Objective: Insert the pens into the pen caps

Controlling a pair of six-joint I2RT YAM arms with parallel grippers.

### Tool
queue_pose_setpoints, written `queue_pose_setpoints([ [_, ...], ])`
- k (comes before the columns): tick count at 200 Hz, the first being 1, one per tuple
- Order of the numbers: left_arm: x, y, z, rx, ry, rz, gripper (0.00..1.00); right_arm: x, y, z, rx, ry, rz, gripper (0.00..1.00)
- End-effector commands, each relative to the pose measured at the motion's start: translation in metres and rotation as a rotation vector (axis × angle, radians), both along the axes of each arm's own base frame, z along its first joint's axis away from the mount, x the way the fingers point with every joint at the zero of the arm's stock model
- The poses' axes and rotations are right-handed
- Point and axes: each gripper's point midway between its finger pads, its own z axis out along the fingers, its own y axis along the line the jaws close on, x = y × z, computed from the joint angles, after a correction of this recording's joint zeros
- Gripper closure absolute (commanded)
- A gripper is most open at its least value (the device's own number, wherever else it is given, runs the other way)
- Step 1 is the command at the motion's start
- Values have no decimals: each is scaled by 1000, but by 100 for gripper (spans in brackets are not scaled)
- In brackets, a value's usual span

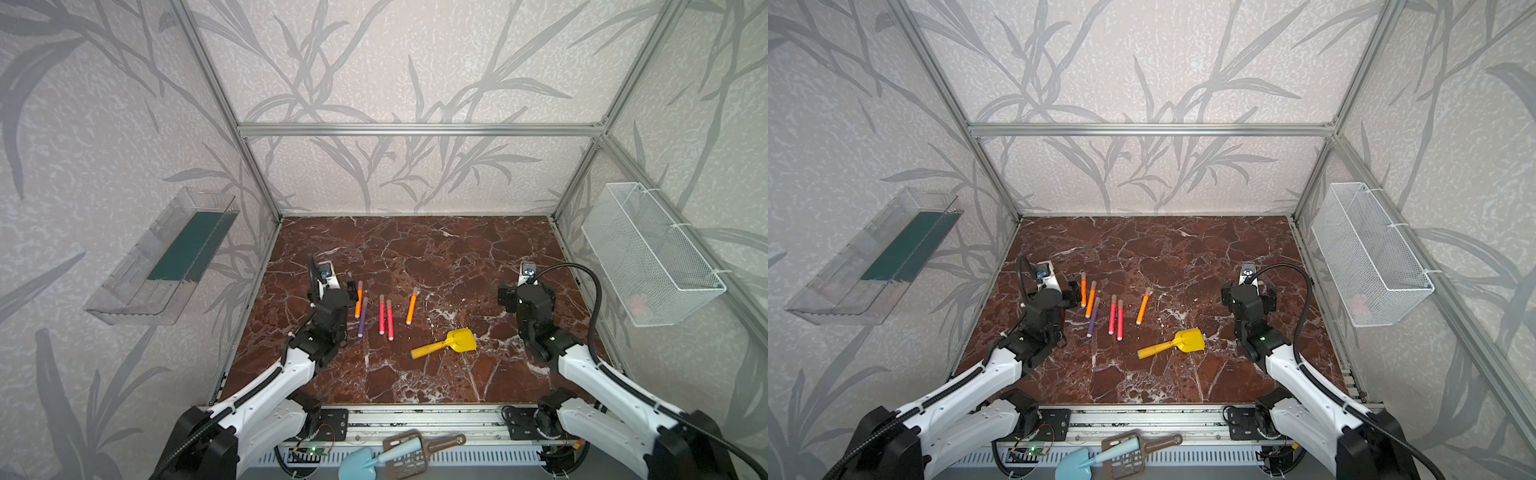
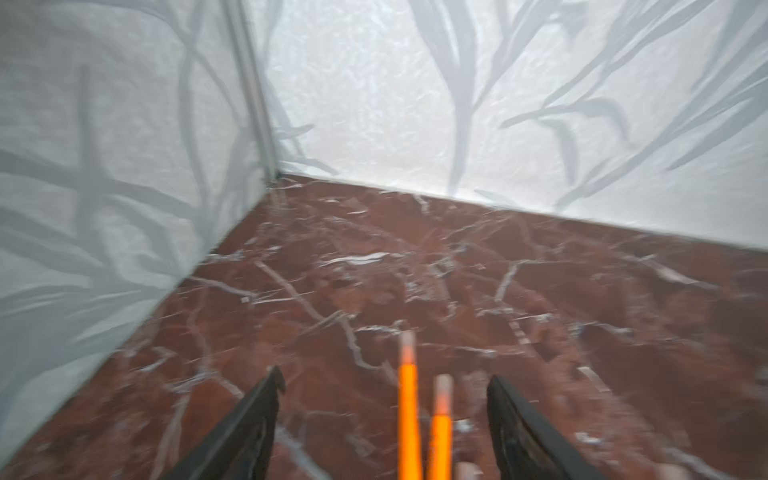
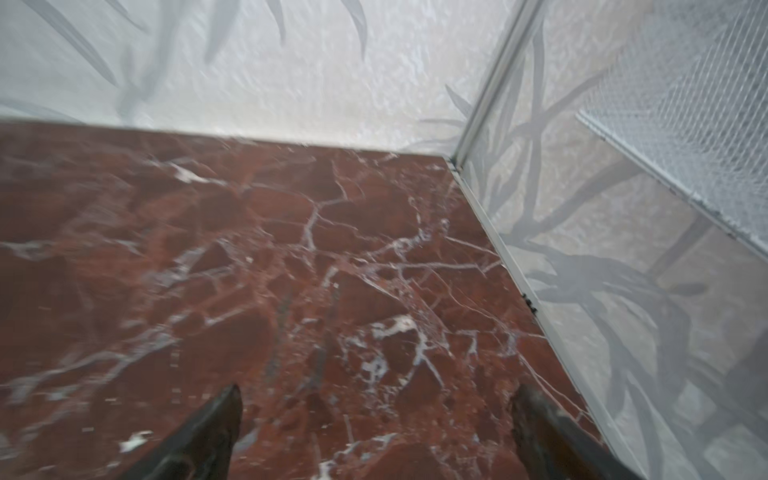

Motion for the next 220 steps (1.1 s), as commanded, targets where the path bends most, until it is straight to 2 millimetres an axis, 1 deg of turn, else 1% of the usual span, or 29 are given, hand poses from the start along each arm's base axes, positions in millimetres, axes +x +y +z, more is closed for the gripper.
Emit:
queue_pose_setpoints([
  [1, -22, 48, 21, 108, -131, 170, 20, 22, -2, -4, -29, -51, 13, 1],
  [11, -23, 57, 17, 86, -103, 159, 20, 30, 3, -15, -48, -50, 50, 1],
  [20, -24, 66, 11, 89, -60, 167, 21, 35, -4, -26, -44, -62, 23, 1],
  [24, -24, 71, 7, 94, -51, 184, 21, 39, -6, -27, -40, -79, 23, 1],
  [28, -24, 75, 3, 100, -47, 202, 21, 45, -7, -24, -43, -109, 27, 1],
  [44, -20, 89, -21, 112, -32, 265, 20, 50, -6, -23, -24, -132, 63, 1],
  [51, -15, 92, -28, 116, -29, 278, 20, 50, -5, -31, 36, -110, 95, 1],
  [56, -10, 92, -27, 132, -34, 281, 20, 52, -2, -38, 79, -104, 149, 1],
  [60, -5, 90, -27, 147, -34, 269, 20, 54, 0, -43, 105, -115, 181, 1],
  [69, 6, 86, -29, 178, -18, 240, 20, 58, -3, -54, 132, -140, 179, 1],
  [77, 15, 82, -31, 196, -5, 218, 21, 63, 0, -51, 116, -183, 206, 1],
  [87, 24, 76, -33, 204, -12, 176, 22, 60, 6, -57, 127, -102, 236, 1],
  [94, 30, 71, -33, 207, -29, 139, 22, 63, 8, -57, 126, -49, 242, 1],
  [104, 38, 67, -31, 213, -45, 119, 21, 70, 5, -58, 124, -57, 219, 1],
  [109, 42, 66, -32, 209, -28, 116, 21, 68, 6, -57, 124, -80, 223, 1],
  [119, 51, 63, -40, 186, 49, 79, 23, 66, 4, -57, 124, -108, 214, 1],
  [129, 57, 64, -46, 153, 90, 44, 19, 69, 3, -56, 113, -111, 207, 1],
  [138, 58, 69, -47, 128, 85, 52, 17, 69, 3, -56, 114, -101, 206, 1],
  [150, 53, 73, -44, 90, 32, 64, 16, 69, 4, -57, 117, -76, 211, 1],
  [156, 48, 71, -50, 45, 17, 48, 11, 69, 5, -58, 118, -58, 213, 1],
  [161, 46, 69, -54, 25, -5, 11, 13, 68, 6, -58, 119, -47, 215, 1],
  [169, 44, 77, -55, 13, -55, 49, 12, 68, 6, -59, 119, -48, 216, 1],
  [180, 45, 87, -65, 5, -78, 98, 11, 69, 5, -58, 117, -62, 216, 1],
  [186, 48, 88, -60, 22, -118, 99, 10, 69, 5, -58, 116, -62, 216, 1],
  [192, 49, 86, -59, 12, -96, 97, 10, 69, 5, -58, 116, -62, 216, 1],
  [197, 49, 88, -64, 0, -55, 105, 8, 69, 6, -58, 118, -59, 217, 1],
  [203, 51, 90, -65, -13, -24, 118, 1, 69, 6, -58, 117, -56, 217, 1],
  [211, 54, 94, -70, -23, 16, 128, 1, 69, 6, -58, 117, -55, 217, 1],
  [220, 59, 95, -72, -18, 22, 130, 1, 69, 6, -58, 116, -56, 218, 1],
])
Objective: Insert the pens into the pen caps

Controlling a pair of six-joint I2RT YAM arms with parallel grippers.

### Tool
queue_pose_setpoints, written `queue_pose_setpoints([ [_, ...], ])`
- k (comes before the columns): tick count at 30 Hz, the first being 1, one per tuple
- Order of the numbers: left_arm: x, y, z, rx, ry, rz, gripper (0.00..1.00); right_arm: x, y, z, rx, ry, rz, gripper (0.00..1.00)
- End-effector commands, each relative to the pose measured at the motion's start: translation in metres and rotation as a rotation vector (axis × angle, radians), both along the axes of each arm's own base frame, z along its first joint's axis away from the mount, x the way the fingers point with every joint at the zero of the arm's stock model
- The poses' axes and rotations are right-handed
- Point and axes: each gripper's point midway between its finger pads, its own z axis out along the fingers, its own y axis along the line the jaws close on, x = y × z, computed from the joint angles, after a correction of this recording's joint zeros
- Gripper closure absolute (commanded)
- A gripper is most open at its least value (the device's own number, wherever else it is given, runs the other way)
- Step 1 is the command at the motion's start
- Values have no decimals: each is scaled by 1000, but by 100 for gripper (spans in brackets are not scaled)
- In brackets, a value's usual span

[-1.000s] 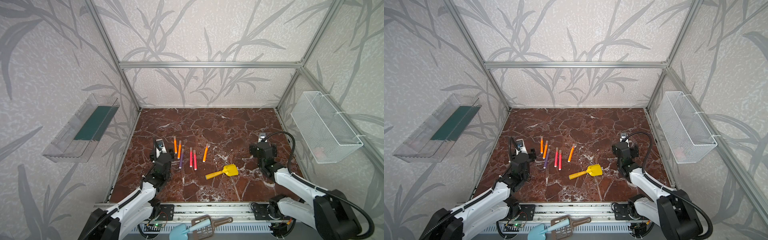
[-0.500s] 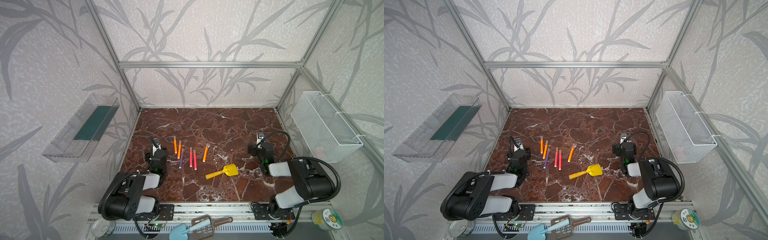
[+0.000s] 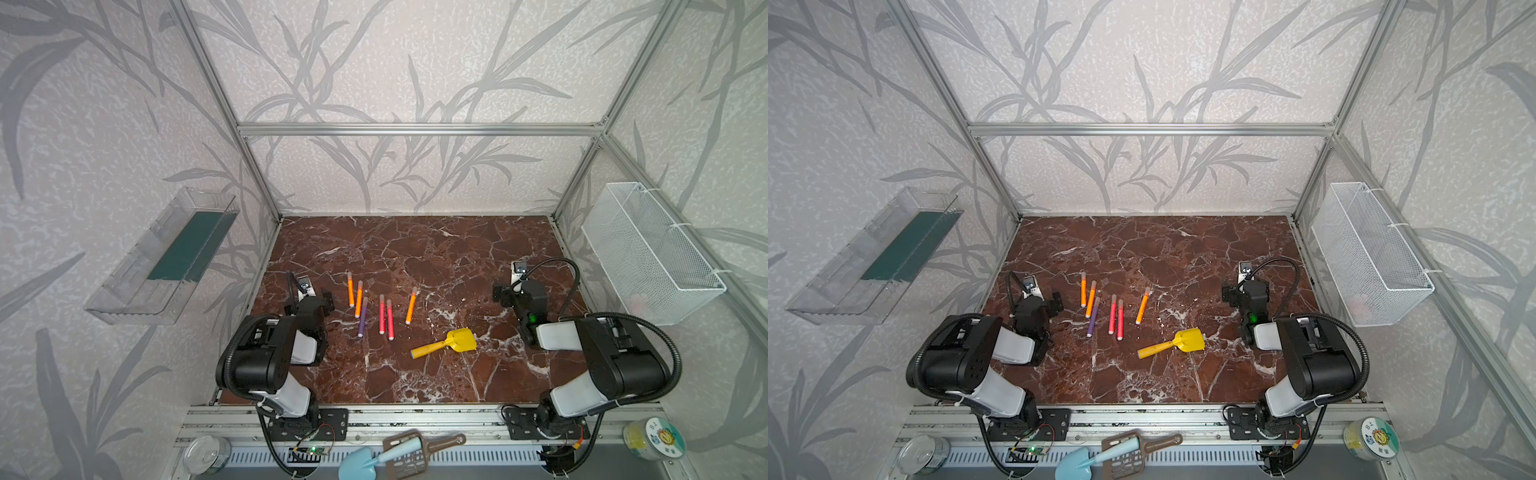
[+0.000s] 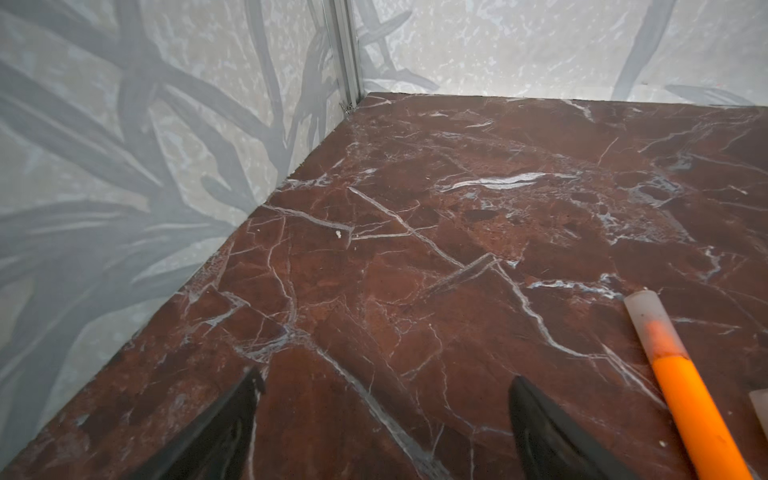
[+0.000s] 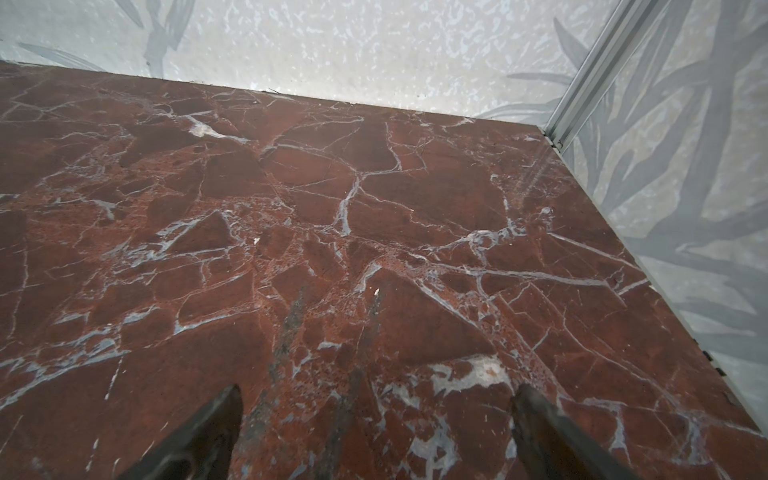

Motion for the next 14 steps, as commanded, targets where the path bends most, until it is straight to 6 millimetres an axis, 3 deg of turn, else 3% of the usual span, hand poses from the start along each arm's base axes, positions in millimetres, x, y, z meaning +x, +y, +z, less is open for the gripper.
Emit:
queue_pose_setpoints([
  [1, 22, 2, 28, -43, -94, 12, 1, 5, 3, 11, 6, -27, 9, 1],
  [6, 38, -9, 25, -15, -23, -60, 1, 5, 3, 10, 7, -22, 9, 1],
  [14, 37, -9, 25, -14, -43, -55, 1, 5, 5, 11, 4, -24, 16, 1],
])
